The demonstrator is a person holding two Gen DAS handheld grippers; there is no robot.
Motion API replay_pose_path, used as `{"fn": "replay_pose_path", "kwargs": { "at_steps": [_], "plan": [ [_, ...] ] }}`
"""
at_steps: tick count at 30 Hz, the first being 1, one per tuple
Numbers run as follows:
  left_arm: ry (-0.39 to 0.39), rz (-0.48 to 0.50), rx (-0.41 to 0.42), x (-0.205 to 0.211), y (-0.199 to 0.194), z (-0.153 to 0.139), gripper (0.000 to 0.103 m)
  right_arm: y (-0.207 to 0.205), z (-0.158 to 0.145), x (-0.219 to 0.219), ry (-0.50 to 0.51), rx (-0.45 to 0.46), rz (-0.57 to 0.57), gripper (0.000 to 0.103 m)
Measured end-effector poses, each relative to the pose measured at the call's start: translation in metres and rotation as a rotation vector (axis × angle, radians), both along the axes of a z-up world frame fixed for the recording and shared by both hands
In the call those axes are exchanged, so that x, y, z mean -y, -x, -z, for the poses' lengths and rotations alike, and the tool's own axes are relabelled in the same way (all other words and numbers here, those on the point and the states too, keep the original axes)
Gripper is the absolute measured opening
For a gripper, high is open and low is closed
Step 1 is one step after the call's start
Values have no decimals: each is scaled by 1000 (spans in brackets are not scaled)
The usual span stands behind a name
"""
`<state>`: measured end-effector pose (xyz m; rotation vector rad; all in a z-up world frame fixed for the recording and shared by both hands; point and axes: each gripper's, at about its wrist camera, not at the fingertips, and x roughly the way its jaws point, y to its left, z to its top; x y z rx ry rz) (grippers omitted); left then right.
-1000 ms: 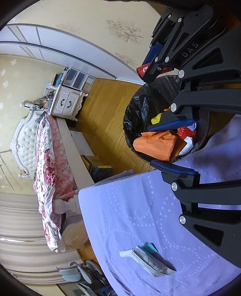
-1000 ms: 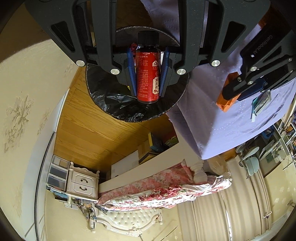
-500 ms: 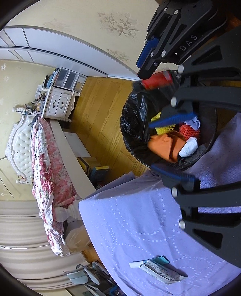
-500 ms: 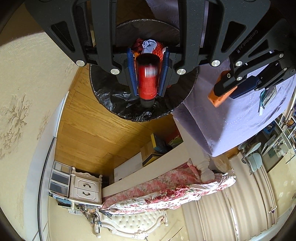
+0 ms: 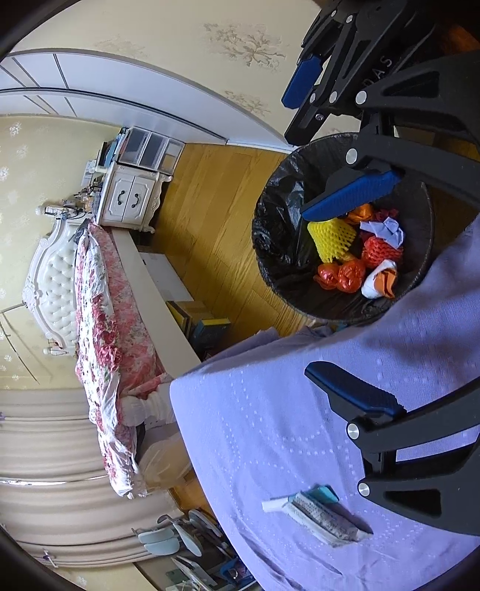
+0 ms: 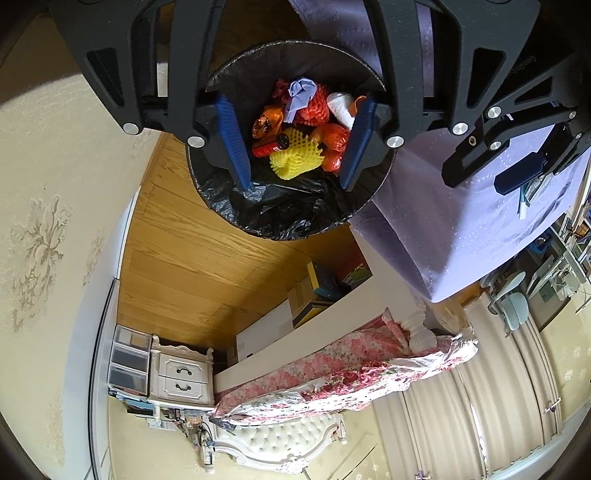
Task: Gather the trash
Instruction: 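Move both open tools back over the wrapper and teal tube on the bed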
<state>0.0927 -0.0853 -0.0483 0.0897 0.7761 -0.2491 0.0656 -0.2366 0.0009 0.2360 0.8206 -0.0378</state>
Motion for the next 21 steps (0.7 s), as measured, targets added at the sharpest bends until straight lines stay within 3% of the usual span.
{"fn": "replay_pose_path", "kwargs": {
  "at_steps": [4,11,21],
  "plan": [
    [-9,-39,10,-20,4,-2,79,2,-2,-6,-9,1,-10,60],
    [-27,-137,10,-71,8,-2,79,2,-5,-33,-36,-9,-75,61],
    [-60,-299,6,-149,13,5,79,-3,-10,-109,-19,-20,-208,62]
  ]
}}
